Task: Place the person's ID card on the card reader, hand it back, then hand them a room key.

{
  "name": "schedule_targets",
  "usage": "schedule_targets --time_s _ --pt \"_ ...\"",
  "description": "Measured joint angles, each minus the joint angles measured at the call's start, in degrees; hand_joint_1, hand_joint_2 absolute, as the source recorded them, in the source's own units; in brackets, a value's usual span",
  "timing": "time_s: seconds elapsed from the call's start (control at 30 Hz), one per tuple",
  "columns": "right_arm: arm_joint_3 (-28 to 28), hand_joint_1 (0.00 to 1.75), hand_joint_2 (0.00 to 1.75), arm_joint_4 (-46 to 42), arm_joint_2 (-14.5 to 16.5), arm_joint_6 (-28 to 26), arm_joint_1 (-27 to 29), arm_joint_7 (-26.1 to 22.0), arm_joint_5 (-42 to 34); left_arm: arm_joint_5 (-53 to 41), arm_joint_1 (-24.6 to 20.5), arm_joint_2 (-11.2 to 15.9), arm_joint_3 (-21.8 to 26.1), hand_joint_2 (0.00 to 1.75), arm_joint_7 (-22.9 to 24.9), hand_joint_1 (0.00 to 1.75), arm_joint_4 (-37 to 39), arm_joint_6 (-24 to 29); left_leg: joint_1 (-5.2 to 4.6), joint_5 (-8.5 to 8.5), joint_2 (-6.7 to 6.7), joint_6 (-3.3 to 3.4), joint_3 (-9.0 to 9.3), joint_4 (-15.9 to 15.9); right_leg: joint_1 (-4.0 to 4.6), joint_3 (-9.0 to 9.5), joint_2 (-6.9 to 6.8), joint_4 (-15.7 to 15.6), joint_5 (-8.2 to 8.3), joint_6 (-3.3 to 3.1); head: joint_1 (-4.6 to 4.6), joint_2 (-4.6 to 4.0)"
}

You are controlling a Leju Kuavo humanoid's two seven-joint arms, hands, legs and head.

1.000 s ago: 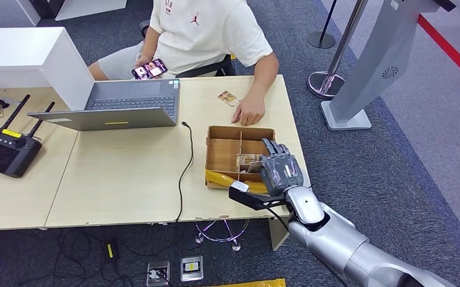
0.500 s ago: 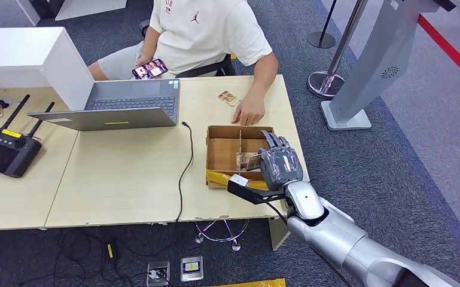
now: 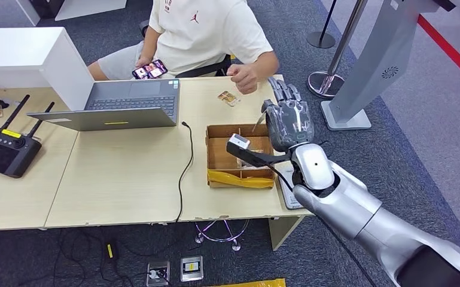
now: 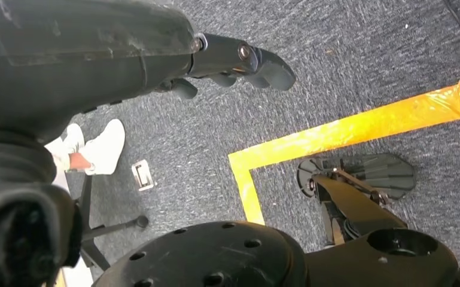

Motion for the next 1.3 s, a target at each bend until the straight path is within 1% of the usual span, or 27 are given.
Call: schedule_targets --time_s 0.17,0.37,0.57,0.7,0.97,1.0,1.1,1.13,1.3 --pt "-0.49 1.75 1.75 -2.67 -0.69 2.29 -3.53 0.21 0.09 0.0 0.0 -0.44 -0.69 0.0 -0.01 0.0 0.34 0.0 0.0 0.0 0.0 0.0 -0.01 0.0 0.0 -0.01 -0.01 0.0 0.0 0.0 0.0 0.0" --pt "-0.32 1.75 1.75 -2.17 -0.56 5.79 -6.87 -0.33 -1.24 0.0 -0.26 -0.54 -1.51 0.0 0.01 0.0 0.56 -0.01 0.0 0.0 -0.02 0.0 -0.04 0.0 0.0 -0.01 -0.03 0.0 0.0 0.0 0.0 0.0" --pt "0.81 1.75 1.75 0.73 0.4 8.38 -8.78 -1.08 -2.1 0.0 -0.91 -0.52 -2.64 0.0 0.56 0.0 0.56 0.0 0.01 0.0 -0.02 0.0 -0.06 0.0 0.0 -0.01 -0.03 0.01 0.0 0.0 0.01 0.0" --pt "1.93 1.75 1.75 4.39 1.46 10.2 -10.7 -1.18 -3.21 0.0 -1.34 -0.45 -3.44 0.0 1.44 0.0 0.54 0.0 0.01 0.0 -0.04 0.0 -0.08 0.0 0.0 0.0 -0.04 0.01 0.0 0.0 0.0 0.0" --pt "3.47 1.75 1.75 12.37 4.07 11.25 -13.82 -1.85 -4.22 0.0 -1.6 -0.42 -4.25 0.0 1.51 0.0 0.54 0.0 0.01 0.0 -0.08 0.0 -0.07 0.0 0.0 0.0 -0.05 0.01 0.0 0.0 0.01 0.0" --pt "3.64 1.5 1.75 13.17 4.33 11.17 -13.96 -2.02 -4.25 0.0 -1.6 -0.42 -4.25 0.0 1.51 0.0 0.54 0.0 0.01 0.0 -0.07 0.0 -0.07 0.0 0.0 0.0 -0.05 0.01 0.0 0.0 0.0 0.0" --pt "4.11 0.2 1.75 15.3 5.04 10.98 -14.11 -2.38 -4.22 0.0 -1.59 -0.42 -4.25 0.0 1.61 0.0 0.54 0.0 0.01 0.0 -0.07 0.0 -0.07 0.0 0.0 0.0 -0.05 0.01 0.0 0.0 0.0 0.0" --pt "4.28 0.0 1.75 15.88 5.23 10.9 -14.12 -2.55 -4.17 0.0 -1.59 -0.42 -4.25 0.0 1.69 0.0 0.54 0.0 0.01 0.0 -0.07 0.0 -0.07 0.0 0.0 0.0 -0.05 0.01 0.0 0.0 0.01 0.0" --pt "5.5 0.0 1.75 17.91 5.75 8.68 -14.13 -2.9 -3.15 0.0 -1.52 -0.42 -4.25 0.0 1.85 0.0 0.54 0.0 0.01 0.0 -0.07 0.0 -0.07 0.0 0.0 0.0 -0.05 0.0 0.0 0.0 0.0 0.0"
